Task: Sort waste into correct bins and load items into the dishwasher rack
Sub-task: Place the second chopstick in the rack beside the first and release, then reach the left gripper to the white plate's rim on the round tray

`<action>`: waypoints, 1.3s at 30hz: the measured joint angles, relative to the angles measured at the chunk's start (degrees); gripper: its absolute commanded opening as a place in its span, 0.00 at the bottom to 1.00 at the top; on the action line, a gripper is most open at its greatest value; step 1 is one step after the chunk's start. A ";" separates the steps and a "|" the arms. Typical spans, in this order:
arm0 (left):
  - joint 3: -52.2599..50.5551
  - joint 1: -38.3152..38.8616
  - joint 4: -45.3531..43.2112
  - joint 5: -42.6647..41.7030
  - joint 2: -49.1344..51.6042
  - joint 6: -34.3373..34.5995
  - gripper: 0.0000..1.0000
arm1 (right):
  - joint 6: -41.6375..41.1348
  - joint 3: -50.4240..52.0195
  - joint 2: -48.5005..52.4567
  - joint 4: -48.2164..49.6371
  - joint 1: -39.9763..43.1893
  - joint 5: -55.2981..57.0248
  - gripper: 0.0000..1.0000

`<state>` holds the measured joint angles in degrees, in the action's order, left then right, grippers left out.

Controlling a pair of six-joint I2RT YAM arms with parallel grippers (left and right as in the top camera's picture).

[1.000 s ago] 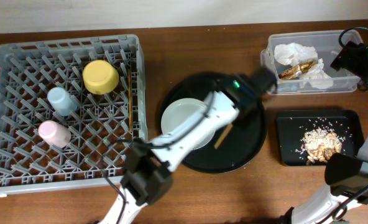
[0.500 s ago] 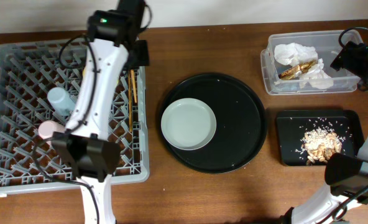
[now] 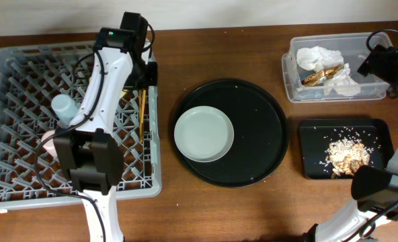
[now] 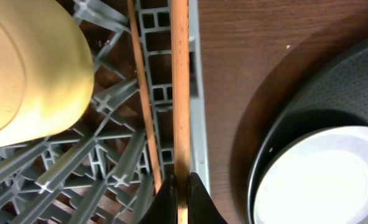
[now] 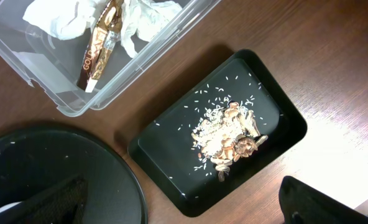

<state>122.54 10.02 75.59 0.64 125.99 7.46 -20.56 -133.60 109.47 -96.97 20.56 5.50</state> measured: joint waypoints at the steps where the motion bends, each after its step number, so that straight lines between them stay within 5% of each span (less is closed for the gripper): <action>1: -0.02 -0.33 0.00 0.00 0.00 -0.26 0.03 | 0.02 0.00 0.00 0.00 0.00 0.00 0.99; 12: -1.55 -2.60 0.15 -0.28 0.00 -0.59 0.10 | 0.00 0.00 0.00 0.00 0.00 0.00 0.99; 13: -1.60 -2.54 0.20 -0.48 0.00 -0.59 0.18 | 0.02 0.00 0.00 0.00 0.00 0.00 0.99; 15: -1.60 -2.56 0.17 -0.72 0.00 -0.59 0.58 | 0.00 0.00 0.00 0.00 0.00 0.00 0.99; 17: -1.60 -2.56 0.17 -0.90 0.00 -0.70 0.73 | 0.02 0.00 0.00 0.00 0.00 0.00 0.99; 33: 8.39 -2.12 10.38 -12.26 -1.38 -0.39 0.65 | 0.00 0.00 0.00 0.00 0.00 0.00 0.99; 39: 9.94 5.77 13.20 -15.19 -6.56 -0.39 0.62 | 0.02 0.00 0.00 0.00 0.00 0.00 0.99</action>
<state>132.49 15.79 88.79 -14.55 119.44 7.07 -20.53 -133.60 109.47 -96.97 20.56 5.50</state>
